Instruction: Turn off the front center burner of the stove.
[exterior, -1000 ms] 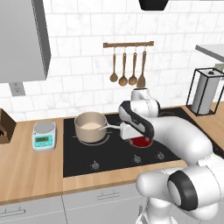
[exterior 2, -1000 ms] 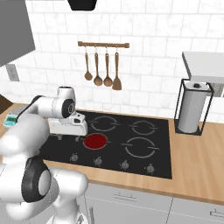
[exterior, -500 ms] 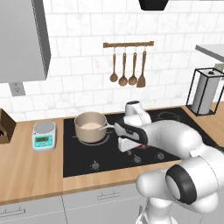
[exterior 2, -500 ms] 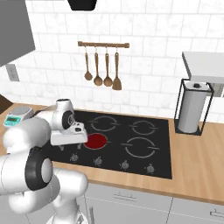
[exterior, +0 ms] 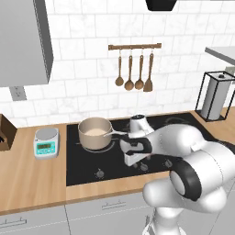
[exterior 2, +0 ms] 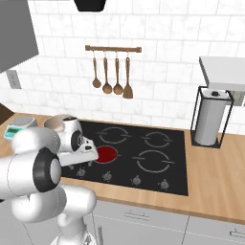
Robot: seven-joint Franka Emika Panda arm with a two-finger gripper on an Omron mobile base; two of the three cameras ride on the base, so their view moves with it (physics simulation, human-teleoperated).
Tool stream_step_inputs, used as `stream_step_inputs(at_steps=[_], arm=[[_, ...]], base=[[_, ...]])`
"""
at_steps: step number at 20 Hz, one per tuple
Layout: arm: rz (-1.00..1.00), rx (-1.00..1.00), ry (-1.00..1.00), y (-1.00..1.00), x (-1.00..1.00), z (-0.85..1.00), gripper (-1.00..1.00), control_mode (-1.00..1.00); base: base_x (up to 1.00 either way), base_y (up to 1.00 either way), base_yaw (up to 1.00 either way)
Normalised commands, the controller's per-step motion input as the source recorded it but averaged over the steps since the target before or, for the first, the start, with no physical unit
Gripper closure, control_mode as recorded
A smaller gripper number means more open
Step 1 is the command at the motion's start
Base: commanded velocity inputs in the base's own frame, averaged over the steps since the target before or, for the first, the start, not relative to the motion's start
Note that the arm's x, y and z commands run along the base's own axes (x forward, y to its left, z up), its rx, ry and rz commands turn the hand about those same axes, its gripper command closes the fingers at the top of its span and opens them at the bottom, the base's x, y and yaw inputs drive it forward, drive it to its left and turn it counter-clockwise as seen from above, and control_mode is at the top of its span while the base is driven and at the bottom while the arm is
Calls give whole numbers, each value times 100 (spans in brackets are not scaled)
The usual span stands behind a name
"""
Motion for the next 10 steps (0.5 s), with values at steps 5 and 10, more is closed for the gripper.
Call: stream_step_inputs(at_steps=[5,10], arm=[[5,0,-4,-7,-31,-24,-100,-100],[1,0,-1,-2,-10,-2,-100,-100]], base=[[0,0,0],[0,0,0]])
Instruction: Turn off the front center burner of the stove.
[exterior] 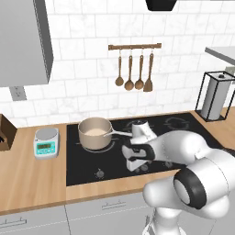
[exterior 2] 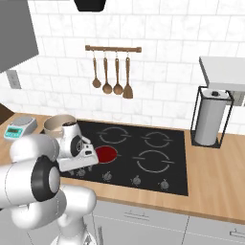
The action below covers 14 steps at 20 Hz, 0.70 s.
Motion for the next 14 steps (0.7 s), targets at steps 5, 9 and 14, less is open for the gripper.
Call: stream_step_inputs(at_steps=[5,9,14], arm=[[0,0,0,0,0,0,-100,-100],[0,0,0,0,11,-1,100,-100],[-2,1,0,-3,2,0,100,-100]], base=[[0,0,0],[0,0,0],[0,0,0]])
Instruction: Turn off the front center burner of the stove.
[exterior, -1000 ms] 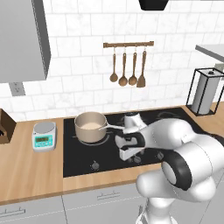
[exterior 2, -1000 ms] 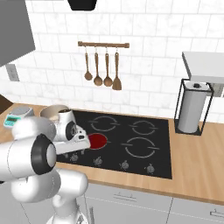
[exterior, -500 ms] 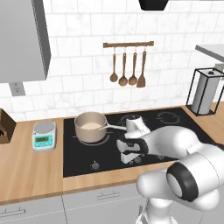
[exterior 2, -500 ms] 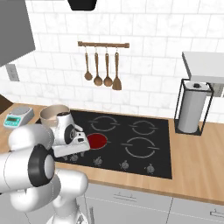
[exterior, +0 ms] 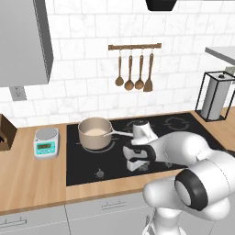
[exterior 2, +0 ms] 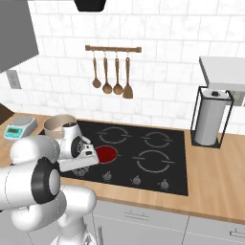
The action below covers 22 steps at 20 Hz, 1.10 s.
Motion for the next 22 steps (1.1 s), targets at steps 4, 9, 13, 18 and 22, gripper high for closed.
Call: stream_step_inputs(at_steps=[4,9,13,18,22], arm=[[-14,8,0,-15,0,0,100,-100],[-35,18,0,-26,-11,0,100,-100],[-52,21,-1,-30,-22,0,100,-100],[-62,23,-2,-29,-16,0,100,-100],[-70,22,0,-33,-1,0,100,-100]], base=[[0,0,0],[0,0,0],[0,0,0],[0,0,0],[0,0,0]])
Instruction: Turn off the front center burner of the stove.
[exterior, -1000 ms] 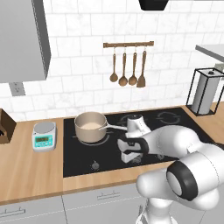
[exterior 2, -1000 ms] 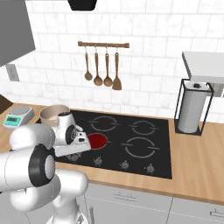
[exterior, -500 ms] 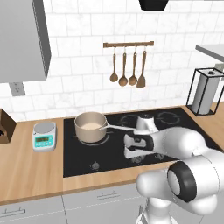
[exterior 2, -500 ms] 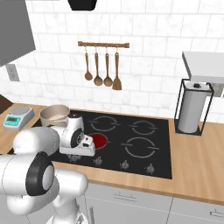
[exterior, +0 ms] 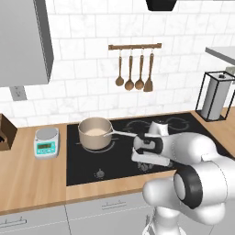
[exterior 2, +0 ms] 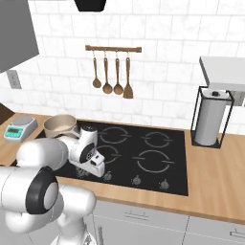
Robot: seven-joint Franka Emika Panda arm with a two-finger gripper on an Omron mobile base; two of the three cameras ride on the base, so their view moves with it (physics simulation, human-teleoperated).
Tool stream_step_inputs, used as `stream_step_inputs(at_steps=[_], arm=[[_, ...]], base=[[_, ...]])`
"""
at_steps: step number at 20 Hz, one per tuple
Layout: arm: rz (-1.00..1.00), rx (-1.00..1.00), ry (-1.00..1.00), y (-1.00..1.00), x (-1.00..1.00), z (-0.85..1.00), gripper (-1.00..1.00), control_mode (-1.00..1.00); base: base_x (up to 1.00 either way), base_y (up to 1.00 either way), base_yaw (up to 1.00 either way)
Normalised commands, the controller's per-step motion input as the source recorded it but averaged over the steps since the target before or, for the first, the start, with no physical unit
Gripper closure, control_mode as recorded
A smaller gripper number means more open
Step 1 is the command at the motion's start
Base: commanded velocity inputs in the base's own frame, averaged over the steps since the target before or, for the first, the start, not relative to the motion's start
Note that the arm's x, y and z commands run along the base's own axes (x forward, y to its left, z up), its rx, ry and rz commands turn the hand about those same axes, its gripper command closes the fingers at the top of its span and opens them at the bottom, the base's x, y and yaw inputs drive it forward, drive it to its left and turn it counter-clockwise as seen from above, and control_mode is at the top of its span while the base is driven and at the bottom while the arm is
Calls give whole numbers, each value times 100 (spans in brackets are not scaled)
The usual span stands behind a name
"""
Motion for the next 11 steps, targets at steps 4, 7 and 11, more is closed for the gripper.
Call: stream_step_inputs(at_steps=[4,7,11], arm=[[-70,19,0,-33,-9,0,100,-100],[-5,7,-8,-13,-6,3,100,-100],[0,0,0,0,0,0,100,-100]], base=[[0,0,0],[0,0,0],[0,0,0]])
